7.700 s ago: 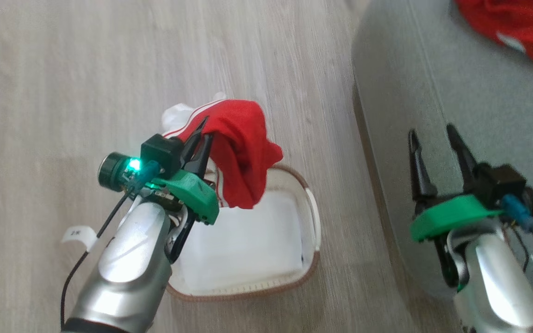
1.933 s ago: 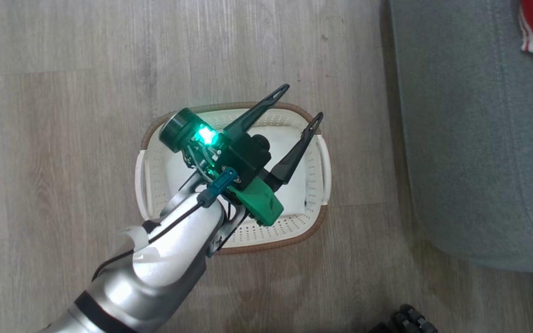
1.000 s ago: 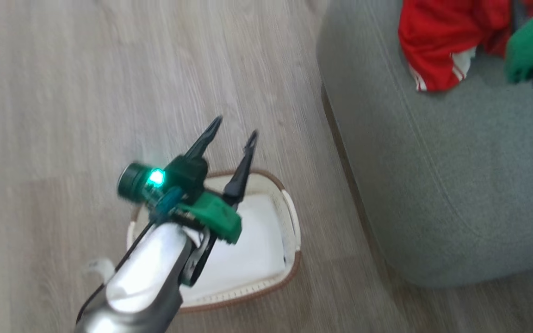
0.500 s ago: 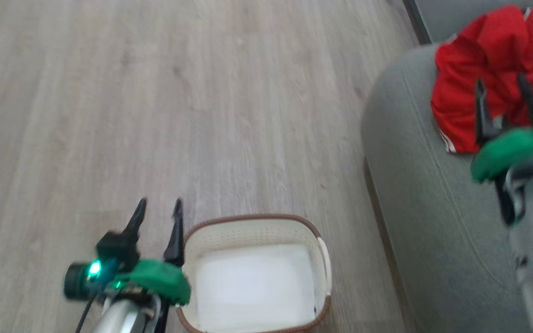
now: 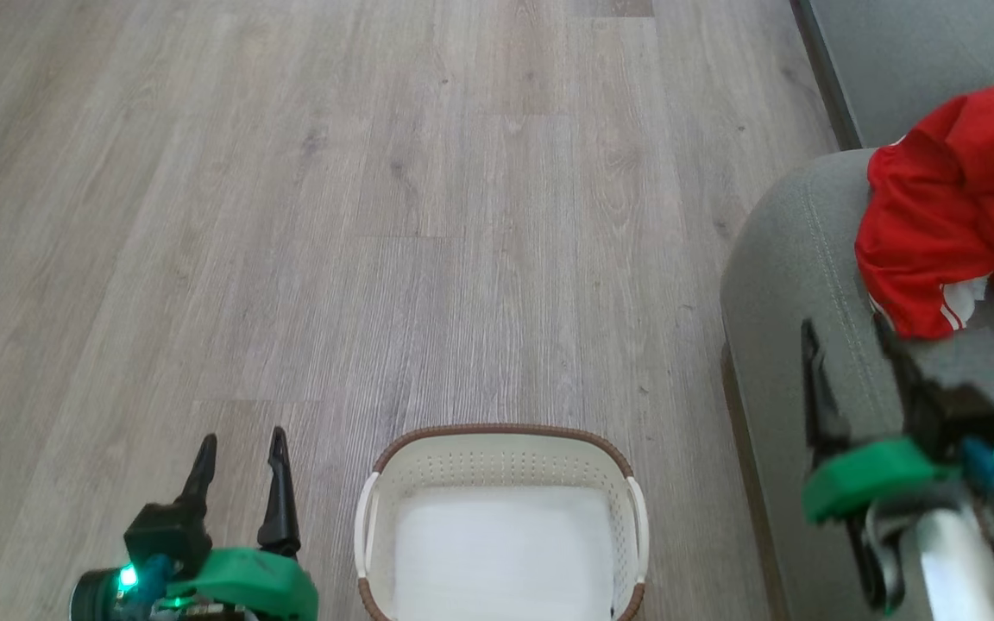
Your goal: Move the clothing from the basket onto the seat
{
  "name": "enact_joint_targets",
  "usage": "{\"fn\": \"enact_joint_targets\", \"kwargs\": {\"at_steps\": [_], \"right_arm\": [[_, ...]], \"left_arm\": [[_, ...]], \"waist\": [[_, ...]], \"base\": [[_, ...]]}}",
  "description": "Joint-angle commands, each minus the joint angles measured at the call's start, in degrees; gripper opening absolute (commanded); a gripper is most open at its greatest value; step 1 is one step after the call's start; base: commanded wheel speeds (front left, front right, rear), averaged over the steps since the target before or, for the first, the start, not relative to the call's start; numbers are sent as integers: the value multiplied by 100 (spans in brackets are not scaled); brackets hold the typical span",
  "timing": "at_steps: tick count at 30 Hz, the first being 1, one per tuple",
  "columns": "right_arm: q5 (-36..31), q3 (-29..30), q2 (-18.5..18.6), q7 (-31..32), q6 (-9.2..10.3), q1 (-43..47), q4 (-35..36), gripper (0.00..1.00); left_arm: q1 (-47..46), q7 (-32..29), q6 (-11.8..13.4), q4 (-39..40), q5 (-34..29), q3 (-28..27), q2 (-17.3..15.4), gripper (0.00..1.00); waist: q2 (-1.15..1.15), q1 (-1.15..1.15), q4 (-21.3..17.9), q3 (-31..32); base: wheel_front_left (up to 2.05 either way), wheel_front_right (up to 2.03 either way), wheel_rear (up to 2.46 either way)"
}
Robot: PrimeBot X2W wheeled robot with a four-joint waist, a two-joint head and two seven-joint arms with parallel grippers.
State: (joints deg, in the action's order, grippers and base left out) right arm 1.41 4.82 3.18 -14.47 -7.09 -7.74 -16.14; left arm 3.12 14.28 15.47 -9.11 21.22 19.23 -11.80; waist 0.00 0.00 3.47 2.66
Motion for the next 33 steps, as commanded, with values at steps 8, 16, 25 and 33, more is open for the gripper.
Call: {"fn": "enact_joint_targets", "kwargs": {"at_steps": [8,16,25,33], "right_arm": [[397,-377,-29,-52,-40,567,623,100],[498,-507,-29,-52,-40,723,764,100],[518,-468,-30,-52,-40,690,751,100],[484,-392,-30,-52,-40,675,727,100]], "left_arm": [[-65,72,-83,170,-175,-430,149,100],[-35,72,-186,132,-301,-643,260,100],[-30,72,-255,51,-408,-789,367,100],[-51,72,-305,-34,-482,-849,412,100]], "waist": [[0,0,-43,-37],[0,0,-70,-78],[0,0,-31,-89],[0,0,-8,-84]], "base": [[0,0,0],[0,0,0],[0,0,0],[0,0,0]]}}
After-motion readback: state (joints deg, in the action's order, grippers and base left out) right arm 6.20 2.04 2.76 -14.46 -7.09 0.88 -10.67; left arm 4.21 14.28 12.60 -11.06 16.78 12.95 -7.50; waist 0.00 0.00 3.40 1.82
